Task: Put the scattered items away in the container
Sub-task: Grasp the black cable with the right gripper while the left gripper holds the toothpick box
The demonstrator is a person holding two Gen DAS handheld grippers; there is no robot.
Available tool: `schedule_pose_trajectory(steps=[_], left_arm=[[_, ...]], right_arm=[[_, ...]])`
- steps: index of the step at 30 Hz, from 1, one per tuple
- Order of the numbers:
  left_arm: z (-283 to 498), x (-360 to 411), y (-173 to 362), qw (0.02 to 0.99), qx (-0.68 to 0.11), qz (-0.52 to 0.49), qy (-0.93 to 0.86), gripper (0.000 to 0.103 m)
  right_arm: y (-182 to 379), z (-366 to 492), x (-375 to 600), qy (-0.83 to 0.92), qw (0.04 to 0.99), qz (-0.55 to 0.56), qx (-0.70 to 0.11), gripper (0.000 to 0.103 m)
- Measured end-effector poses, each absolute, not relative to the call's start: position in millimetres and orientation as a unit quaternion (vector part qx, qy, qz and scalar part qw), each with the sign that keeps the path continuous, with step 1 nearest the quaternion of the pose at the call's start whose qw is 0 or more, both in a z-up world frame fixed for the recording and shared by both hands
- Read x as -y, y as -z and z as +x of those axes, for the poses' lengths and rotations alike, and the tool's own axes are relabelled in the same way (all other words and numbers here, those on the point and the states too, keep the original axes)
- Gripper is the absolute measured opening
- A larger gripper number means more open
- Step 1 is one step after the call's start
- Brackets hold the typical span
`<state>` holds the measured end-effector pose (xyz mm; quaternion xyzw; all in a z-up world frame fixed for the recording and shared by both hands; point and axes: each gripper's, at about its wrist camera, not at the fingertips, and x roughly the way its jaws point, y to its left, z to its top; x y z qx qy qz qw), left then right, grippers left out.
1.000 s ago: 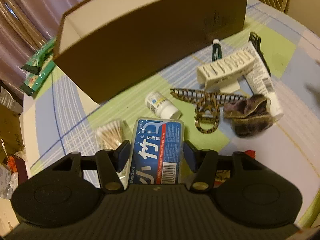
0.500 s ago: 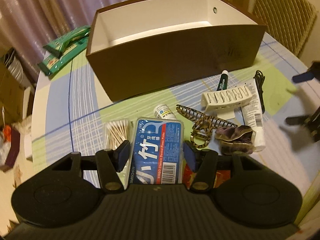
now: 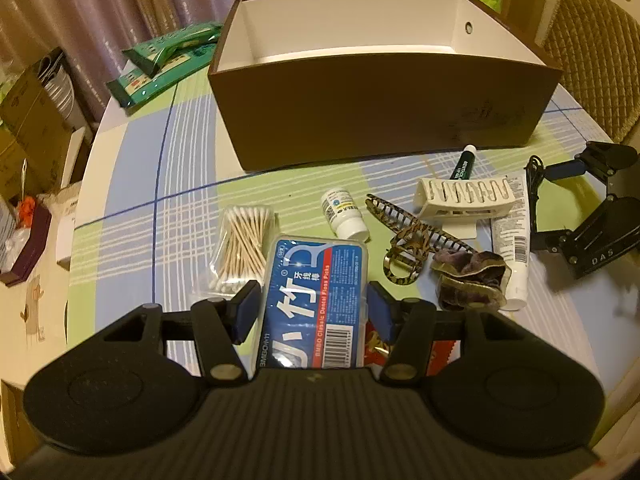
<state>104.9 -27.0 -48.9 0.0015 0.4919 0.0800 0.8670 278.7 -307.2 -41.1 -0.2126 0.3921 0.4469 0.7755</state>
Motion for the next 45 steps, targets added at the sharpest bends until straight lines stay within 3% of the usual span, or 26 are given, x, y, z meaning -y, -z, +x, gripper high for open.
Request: schedule_pose_trajectory(steps=[14,16,26,45], left_arm=[[106.5,41.6,48.7,0.859,-0.497,-0.022,-0.122,0.053],[105.2,43.5,47.5,0.857,-0.498,-0.025,-0.129,0.053],[94.8,53.4,35.3,0.855,-0.490,-0.040,-0.167,0.053],[118.9,48.0,24.8,0.884,-0.462,-0.015,-0.074,0.053]], right_arm=[[41.8,289.8,299.7,-0.499,0.743,-0.235,-0.379,0.101],[41.8,287.8,300.0,-0.501,0.744,-0.232,-0.375,0.094],[38.4,284.6,300.9,-0.493,0.746,-0.232,-0.384,0.093],[8.1,263.8,335.7,-0.392,0.796,-0.192,-0.419,0.093]])
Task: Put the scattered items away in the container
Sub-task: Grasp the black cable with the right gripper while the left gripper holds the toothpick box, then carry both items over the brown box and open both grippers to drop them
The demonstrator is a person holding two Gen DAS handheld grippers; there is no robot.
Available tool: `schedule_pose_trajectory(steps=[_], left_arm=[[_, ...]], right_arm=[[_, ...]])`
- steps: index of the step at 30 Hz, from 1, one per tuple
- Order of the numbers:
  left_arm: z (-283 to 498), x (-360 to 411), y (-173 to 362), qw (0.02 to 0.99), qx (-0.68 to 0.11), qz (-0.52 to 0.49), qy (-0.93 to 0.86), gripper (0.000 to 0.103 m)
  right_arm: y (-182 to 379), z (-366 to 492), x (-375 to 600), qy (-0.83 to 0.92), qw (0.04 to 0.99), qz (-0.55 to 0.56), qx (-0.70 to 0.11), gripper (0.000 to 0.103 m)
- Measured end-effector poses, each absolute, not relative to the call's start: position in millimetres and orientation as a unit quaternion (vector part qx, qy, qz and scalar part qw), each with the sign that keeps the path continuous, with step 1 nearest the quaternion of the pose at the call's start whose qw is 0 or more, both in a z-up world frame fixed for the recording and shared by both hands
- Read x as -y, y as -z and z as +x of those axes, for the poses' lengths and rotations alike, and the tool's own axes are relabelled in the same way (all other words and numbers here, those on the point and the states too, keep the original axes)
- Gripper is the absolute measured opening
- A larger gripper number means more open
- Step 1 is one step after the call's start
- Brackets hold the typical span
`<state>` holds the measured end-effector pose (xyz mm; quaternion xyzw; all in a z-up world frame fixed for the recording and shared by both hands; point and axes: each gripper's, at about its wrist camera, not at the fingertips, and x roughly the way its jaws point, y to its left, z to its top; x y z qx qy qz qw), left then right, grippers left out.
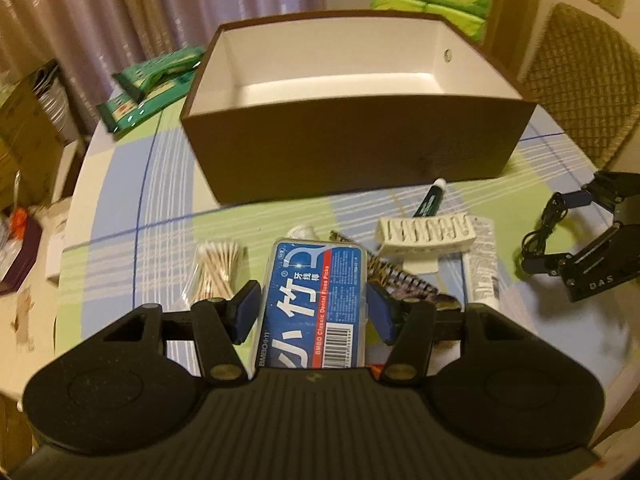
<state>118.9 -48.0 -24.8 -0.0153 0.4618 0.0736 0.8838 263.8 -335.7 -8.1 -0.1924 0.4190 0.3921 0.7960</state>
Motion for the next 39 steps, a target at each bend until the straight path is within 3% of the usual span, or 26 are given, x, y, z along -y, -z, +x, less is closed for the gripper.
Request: schedule_pose_trajectory(steps=[17,27,39], left_arm=[[137.1,3.6,-6.9,0.910,-0.413,-0.027,-0.010,0.053],[180.5,-5.1,-35.3,0.928,-0.373,-0.017,-0.003,0.053],[248.1,-10.4,-36.9,0.929,-0.371,-0.011,0.007,0.053]], right_arm=[[-77.3,230.9,298.4,-0.369,0.843,-0.095,-0.378,0.093],[-115.7,276.4,264.4,-0.374,0.867,-0.082,-0.318,0.093],[-110.9,345.2,253.3,-0.359,0.873,-0.073,-0.322,0.093]])
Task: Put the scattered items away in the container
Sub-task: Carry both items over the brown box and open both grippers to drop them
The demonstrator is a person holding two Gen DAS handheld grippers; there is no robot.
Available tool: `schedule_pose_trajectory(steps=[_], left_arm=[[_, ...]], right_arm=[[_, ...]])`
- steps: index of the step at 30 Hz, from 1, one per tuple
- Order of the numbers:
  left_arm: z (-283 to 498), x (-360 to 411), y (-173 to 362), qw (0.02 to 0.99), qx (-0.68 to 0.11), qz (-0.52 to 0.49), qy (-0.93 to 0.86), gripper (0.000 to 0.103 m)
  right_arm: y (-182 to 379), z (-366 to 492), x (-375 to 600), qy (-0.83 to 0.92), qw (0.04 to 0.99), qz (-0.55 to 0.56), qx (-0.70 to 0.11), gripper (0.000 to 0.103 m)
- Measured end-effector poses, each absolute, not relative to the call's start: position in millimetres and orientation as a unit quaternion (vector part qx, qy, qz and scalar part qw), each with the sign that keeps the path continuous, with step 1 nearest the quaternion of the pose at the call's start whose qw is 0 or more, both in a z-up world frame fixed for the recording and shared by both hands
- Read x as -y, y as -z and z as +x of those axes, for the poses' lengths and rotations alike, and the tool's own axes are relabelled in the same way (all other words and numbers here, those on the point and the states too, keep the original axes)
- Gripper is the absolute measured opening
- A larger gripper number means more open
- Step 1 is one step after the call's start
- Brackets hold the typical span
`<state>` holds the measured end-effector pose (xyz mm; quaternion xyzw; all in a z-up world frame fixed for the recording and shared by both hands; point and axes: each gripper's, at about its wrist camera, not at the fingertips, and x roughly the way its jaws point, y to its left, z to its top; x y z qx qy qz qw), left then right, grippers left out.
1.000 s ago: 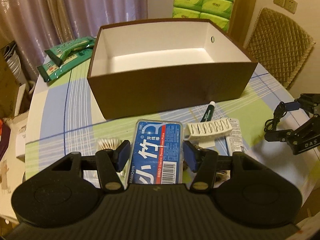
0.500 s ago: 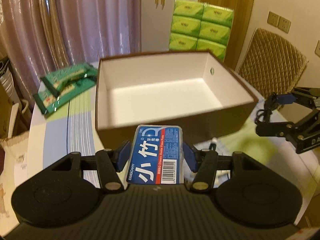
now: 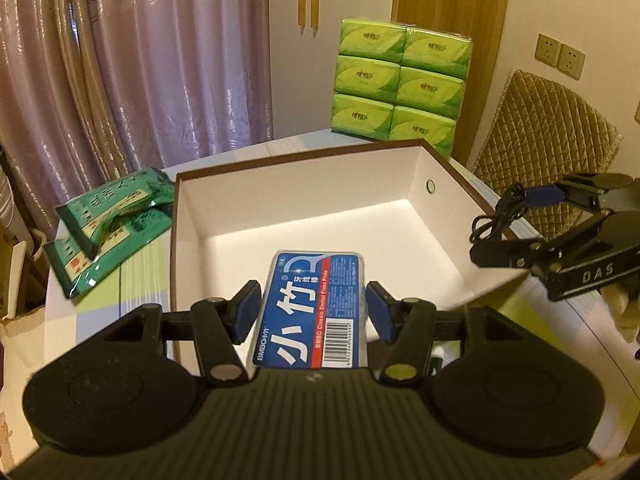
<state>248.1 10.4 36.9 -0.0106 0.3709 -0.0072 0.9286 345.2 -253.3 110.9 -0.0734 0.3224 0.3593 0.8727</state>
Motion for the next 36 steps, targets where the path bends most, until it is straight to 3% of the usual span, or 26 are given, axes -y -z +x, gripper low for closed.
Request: schedule_pose_trajectory(steps=[9,17,25,36], left_arm=[[313.6,-20.6,-10.9,0.914,-0.404,-0.035,0.023,0.053],[360.5,-30.6,29.0,0.883,-0.465,-0.053,0.023,0.053],[385.5,-35.3,61.2,0.845,-0.532,-0.049,0.019,0.053],[397.0,-33.5,80.4,0.800,-0.598,-0.036,0.011,0.053]], right_arm=[[-88.1,386.6,232.8,-0.355,0.861,-0.085,-0.353,0.093],[-59.0,422.7,209.9,-0.368,0.819,-0.105,-0.427,0.093],[-30.8,457.3,192.7,-0.359,0.761,-0.139,-0.523,0.093],[-18.9,467.1,184.5,-0.343,0.729,-0.179,-0.565,0.093]])
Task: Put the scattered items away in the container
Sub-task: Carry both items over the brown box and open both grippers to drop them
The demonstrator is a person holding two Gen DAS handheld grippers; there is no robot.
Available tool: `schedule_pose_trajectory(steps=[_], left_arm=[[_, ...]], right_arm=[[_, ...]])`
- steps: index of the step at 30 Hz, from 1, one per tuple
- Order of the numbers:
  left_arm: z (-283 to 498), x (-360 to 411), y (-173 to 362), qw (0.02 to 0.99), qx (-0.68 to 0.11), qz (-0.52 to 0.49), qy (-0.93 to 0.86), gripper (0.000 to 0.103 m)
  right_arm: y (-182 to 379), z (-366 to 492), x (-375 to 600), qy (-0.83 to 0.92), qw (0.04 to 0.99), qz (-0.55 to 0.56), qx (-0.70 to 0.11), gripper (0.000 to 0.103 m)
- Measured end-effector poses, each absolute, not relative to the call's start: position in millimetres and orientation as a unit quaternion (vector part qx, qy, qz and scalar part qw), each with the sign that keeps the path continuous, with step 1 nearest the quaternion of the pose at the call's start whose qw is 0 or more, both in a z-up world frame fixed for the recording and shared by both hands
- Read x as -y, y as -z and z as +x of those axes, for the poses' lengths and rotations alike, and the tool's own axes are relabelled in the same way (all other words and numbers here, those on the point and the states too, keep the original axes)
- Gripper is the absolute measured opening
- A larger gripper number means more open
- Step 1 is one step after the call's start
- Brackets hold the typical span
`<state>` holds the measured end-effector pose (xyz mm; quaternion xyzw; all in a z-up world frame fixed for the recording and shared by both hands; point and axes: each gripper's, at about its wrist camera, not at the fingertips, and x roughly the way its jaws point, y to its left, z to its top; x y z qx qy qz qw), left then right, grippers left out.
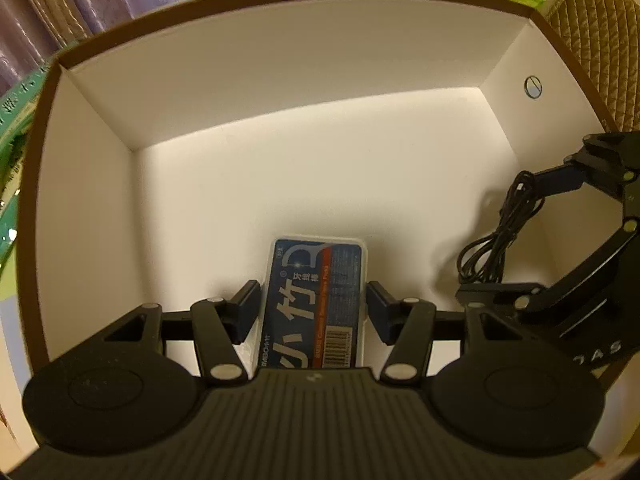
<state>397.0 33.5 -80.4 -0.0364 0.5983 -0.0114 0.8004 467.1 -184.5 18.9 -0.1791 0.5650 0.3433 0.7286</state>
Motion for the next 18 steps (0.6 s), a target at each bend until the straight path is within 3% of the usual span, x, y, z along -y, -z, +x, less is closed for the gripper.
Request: schedule_pose_trajectory(steps=[18], left_arm=[[376.8,-40.2,67.4,0.800,-0.600,-0.035,-0.006,0.077]], right_arm=[[-30.7,460.5,192.0,-0.347,0.721,-0.185,-0.570,0.097]])
